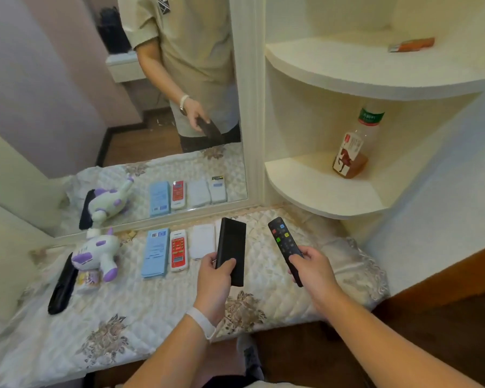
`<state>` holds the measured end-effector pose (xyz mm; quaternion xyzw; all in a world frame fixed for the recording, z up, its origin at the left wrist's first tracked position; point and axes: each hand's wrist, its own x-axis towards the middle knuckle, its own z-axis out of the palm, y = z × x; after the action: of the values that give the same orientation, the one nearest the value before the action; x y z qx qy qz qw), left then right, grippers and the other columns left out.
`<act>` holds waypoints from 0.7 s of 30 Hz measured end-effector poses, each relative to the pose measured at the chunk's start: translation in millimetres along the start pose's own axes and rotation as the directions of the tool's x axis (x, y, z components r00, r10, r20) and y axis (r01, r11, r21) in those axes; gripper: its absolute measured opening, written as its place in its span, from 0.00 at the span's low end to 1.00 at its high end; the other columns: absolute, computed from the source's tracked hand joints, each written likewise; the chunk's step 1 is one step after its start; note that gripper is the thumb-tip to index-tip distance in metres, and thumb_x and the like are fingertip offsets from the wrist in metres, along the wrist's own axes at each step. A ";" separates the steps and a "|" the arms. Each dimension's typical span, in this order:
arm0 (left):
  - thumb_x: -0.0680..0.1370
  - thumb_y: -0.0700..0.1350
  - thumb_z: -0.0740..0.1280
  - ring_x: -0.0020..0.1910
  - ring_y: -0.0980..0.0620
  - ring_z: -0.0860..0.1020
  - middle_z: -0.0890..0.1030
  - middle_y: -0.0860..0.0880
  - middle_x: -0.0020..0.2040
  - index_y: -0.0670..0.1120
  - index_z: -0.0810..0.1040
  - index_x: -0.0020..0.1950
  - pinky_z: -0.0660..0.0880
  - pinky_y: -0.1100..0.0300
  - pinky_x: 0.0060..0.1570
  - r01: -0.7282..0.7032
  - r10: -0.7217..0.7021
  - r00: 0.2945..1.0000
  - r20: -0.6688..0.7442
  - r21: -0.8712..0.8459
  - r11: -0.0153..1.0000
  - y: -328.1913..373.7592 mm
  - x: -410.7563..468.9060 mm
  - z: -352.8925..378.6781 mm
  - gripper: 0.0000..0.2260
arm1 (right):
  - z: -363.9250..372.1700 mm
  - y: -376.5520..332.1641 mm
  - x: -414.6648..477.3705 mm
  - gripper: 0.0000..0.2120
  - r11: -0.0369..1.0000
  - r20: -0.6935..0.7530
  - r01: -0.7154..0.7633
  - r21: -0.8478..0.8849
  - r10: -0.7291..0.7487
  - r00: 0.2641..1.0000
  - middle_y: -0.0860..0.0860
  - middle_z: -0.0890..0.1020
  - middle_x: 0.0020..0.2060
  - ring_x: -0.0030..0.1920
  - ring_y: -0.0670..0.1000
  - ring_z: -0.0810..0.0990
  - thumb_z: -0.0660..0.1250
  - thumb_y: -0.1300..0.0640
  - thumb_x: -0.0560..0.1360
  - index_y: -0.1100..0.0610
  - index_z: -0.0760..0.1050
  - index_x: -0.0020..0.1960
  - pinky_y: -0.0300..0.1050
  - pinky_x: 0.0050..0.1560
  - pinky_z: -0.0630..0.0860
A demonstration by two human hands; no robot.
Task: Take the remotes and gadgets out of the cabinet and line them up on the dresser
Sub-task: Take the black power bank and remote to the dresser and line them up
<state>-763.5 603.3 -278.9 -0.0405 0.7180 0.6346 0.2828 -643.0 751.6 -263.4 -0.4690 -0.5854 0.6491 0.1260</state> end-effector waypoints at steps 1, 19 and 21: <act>0.78 0.40 0.67 0.51 0.44 0.80 0.79 0.43 0.54 0.43 0.72 0.61 0.80 0.47 0.52 0.026 -0.026 1.000 0.016 0.006 1.000 -2.0 11.7 3.0 0.12 | 3.9 0.2 10.4 0.08 1.000 -0.008 -0.014 -0.018 0.014 1.000 0.56 0.80 0.36 0.34 0.52 0.76 0.63 0.65 0.76 0.57 0.77 0.51 0.47 0.34 0.72; 0.80 0.37 0.60 0.49 0.48 0.81 0.79 0.46 0.53 0.45 0.69 0.61 0.80 0.56 0.44 0.277 -0.310 0.921 0.235 0.164 0.947 -32.3 161.7 44.7 0.11 | 77.8 18.3 154.0 0.08 0.949 -0.136 -0.242 -0.202 0.217 0.967 0.52 0.83 0.46 0.45 0.50 0.82 0.67 0.65 0.75 0.57 0.77 0.52 0.40 0.37 0.73; 0.79 0.36 0.60 0.49 0.49 0.81 0.80 0.46 0.52 0.46 0.70 0.60 0.79 0.57 0.43 0.265 -0.306 0.922 0.235 0.192 0.945 -36.6 167.6 49.8 0.11 | 81.7 21.0 164.9 0.07 0.940 -0.118 -0.241 -0.240 0.219 0.969 0.52 0.83 0.46 0.46 0.50 0.82 0.67 0.65 0.75 0.57 0.77 0.52 0.41 0.38 0.73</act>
<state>-870.8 693.3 -389.8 -0.0386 0.7084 0.5278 0.4671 -783.8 810.8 -368.2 -0.5749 -0.5982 0.5580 0.0146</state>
